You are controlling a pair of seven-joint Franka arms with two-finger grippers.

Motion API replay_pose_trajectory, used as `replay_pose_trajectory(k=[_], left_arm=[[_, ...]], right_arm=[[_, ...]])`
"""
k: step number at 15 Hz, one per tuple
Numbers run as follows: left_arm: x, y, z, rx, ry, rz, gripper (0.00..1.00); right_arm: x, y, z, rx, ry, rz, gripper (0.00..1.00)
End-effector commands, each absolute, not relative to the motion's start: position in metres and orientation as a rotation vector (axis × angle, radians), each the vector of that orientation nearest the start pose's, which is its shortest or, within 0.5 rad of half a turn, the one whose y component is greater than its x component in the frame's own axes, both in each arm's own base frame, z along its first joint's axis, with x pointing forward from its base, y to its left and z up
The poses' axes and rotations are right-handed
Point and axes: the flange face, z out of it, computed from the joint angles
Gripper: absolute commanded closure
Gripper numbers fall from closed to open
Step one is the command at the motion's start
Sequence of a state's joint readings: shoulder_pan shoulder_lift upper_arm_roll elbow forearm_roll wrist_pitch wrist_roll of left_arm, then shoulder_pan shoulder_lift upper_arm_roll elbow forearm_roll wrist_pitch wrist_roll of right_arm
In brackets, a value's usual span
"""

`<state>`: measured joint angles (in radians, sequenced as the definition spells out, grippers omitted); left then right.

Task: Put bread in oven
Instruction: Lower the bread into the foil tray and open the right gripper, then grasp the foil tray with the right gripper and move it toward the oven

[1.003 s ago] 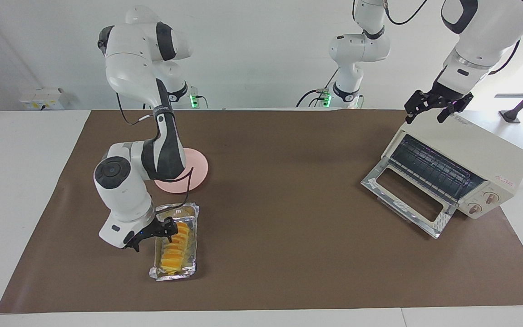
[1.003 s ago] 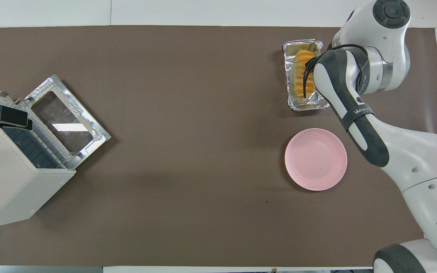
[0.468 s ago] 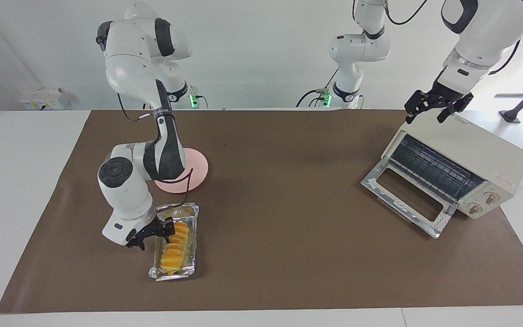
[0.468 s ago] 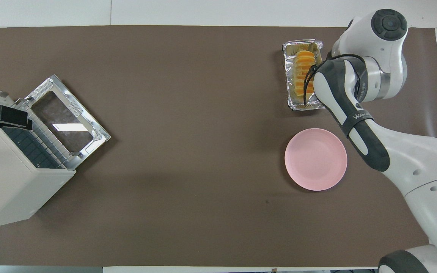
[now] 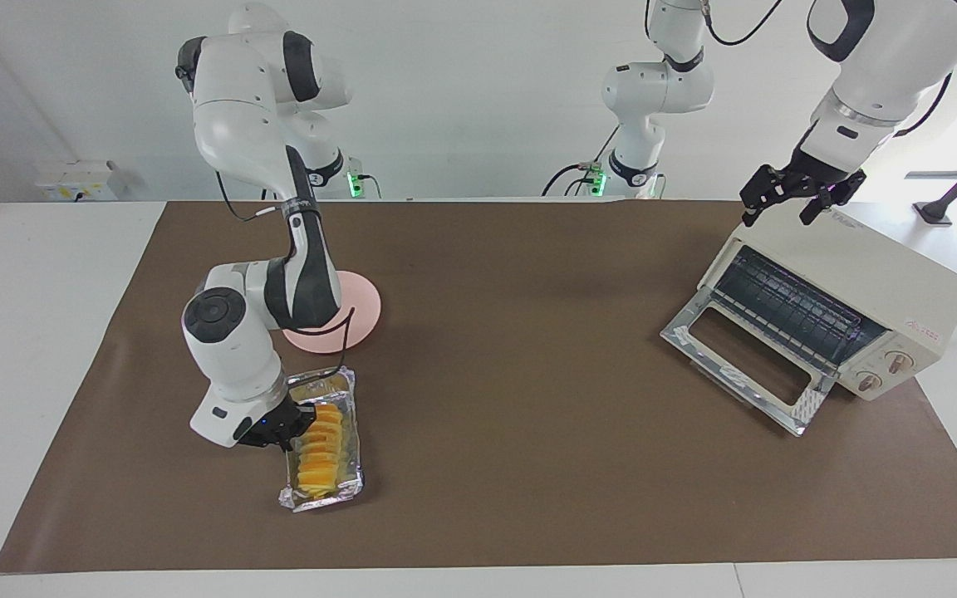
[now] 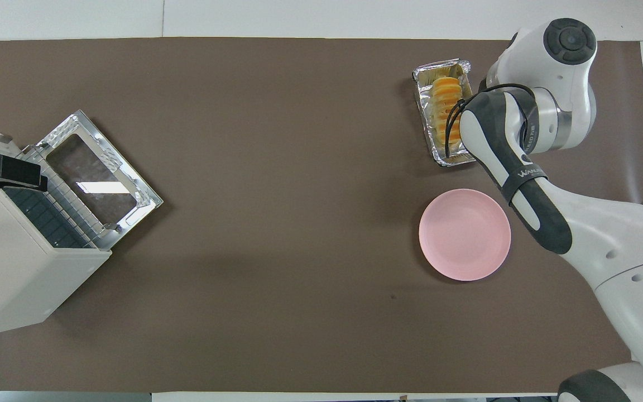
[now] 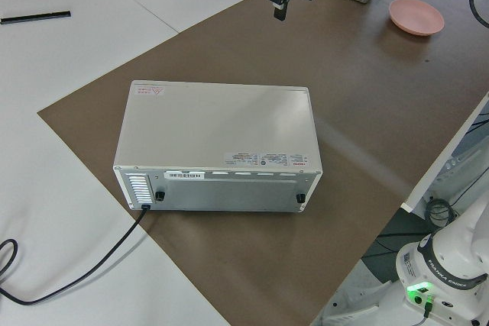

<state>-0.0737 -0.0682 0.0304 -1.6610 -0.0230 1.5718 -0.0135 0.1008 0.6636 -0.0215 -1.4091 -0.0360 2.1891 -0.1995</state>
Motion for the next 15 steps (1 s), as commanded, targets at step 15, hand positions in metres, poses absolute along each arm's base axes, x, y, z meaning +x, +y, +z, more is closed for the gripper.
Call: replay_pose_trajectory(k=[15], left_arm=[[0.527,-0.023,0.624,-3.169,0.047,0.040,0.00]], right_arm=[[0.680,0.203,0.465,-3.093,-0.316,0.125,1.00]])
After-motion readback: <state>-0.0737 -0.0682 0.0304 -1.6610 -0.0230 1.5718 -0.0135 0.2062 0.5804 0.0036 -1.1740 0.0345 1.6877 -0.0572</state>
